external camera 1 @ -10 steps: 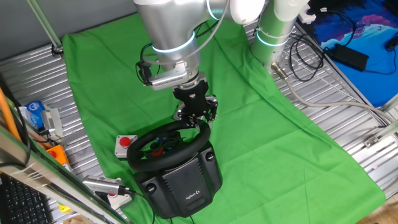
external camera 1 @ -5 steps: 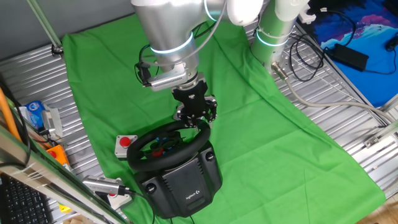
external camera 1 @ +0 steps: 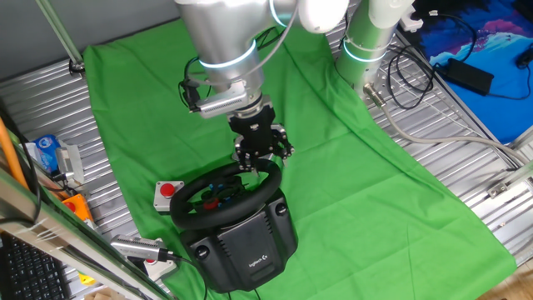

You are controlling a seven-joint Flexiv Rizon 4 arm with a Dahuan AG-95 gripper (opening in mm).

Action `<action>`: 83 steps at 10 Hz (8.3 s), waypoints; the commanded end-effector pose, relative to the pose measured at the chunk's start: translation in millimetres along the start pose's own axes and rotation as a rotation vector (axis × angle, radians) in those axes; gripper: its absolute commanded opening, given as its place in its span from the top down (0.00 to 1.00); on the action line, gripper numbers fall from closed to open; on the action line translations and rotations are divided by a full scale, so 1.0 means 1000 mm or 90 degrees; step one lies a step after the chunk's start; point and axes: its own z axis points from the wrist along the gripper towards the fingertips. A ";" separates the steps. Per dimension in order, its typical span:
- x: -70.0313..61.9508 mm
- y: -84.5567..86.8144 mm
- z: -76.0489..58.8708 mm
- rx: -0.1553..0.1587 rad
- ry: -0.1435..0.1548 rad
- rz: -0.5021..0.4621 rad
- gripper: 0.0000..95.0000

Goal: Rotate the steering wheel 90 degrees clockwise

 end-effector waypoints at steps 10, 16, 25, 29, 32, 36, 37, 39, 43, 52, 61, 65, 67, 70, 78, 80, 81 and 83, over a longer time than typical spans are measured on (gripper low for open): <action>0.050 -0.004 -0.001 -0.031 0.004 -0.022 0.20; 0.068 -0.016 0.009 -0.061 -0.008 0.072 1.00; 0.067 -0.017 0.009 -0.116 -0.022 0.383 1.00; 0.051 -0.010 0.008 -0.127 -0.048 0.477 1.00; 0.042 -0.003 0.015 -0.120 -0.057 0.509 1.00; 0.031 0.003 0.011 -0.124 -0.056 0.541 1.00; 0.029 0.004 0.009 -0.124 -0.055 0.547 1.00; 0.025 0.003 0.006 -0.129 -0.057 0.559 1.00; 0.016 -0.001 0.004 -0.147 -0.072 0.599 1.00; -0.012 -0.012 -0.004 -0.183 -0.097 0.692 1.00; -0.033 -0.022 -0.017 -0.212 -0.103 0.758 1.00; -0.041 -0.026 -0.021 -0.214 -0.099 0.765 1.00; -0.041 -0.025 -0.022 -0.219 -0.091 0.752 1.00; -0.028 -0.026 -0.026 -0.231 -0.067 0.691 1.00; 0.030 -0.023 -0.026 -0.165 0.100 0.436 1.00; 0.040 -0.026 -0.019 -0.134 0.149 0.341 1.00; 0.043 -0.029 -0.016 -0.123 0.173 0.297 1.00; 0.047 -0.034 -0.013 -0.089 0.240 0.222 1.00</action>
